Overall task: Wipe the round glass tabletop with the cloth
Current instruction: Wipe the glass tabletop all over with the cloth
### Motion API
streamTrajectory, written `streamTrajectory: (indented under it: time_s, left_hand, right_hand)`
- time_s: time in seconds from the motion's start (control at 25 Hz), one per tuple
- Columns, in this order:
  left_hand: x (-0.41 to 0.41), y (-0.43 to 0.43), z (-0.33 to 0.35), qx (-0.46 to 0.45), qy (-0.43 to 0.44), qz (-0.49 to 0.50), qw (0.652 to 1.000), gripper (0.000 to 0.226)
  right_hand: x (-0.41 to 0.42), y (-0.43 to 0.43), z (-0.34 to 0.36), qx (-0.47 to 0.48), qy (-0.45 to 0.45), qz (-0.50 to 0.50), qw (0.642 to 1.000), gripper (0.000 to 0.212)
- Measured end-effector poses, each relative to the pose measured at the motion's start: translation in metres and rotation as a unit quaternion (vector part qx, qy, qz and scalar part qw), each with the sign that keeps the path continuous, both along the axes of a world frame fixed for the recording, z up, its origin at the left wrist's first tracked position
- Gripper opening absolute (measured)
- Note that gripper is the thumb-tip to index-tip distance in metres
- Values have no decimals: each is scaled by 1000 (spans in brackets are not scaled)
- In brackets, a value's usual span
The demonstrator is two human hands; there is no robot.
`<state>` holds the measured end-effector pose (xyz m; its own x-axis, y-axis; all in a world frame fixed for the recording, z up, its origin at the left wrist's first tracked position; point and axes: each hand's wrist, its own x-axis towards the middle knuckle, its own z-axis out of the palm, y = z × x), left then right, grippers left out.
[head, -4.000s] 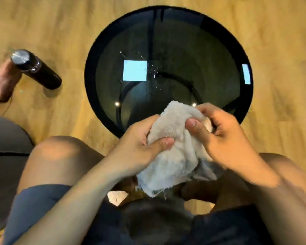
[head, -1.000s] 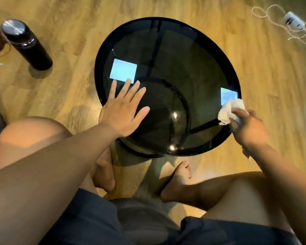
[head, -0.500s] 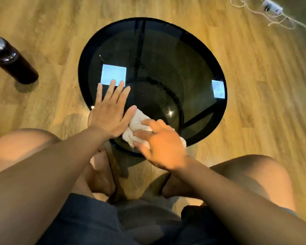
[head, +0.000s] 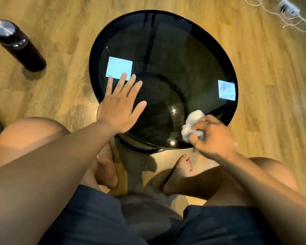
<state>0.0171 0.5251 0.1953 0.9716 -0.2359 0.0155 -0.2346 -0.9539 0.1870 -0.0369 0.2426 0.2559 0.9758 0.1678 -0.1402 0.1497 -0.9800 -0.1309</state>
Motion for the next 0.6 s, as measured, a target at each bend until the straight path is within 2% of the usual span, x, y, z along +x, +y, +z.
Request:
streamTrajectory:
  time_s: [0.08, 0.24, 0.36, 0.48, 0.6]
  left_hand:
    - [0, 1, 1, -14, 4, -5, 1000, 73]
    - [-3, 0, 0, -18, 1, -8, 1000, 70]
    - [-4, 0, -1, -18, -2, 1, 1000, 73]
    - [1, -5, -1, 21, 10, -17, 1000, 78]
    - [-7, -4, -4, 57, 28, -54, 997, 77]
  right_hand:
    - [-19, 59, -9, 47, -12, 41, 998, 27]
    - [-14, 136, -16, 66, -2, 95, 993, 39]
    - [-12, 84, -10, -5, 42, 147, 988, 41]
    - [-1, -9, 4, -67, 76, 60, 993, 34]
    - [20, -39, 10, -103, 82, -43, 990, 25]
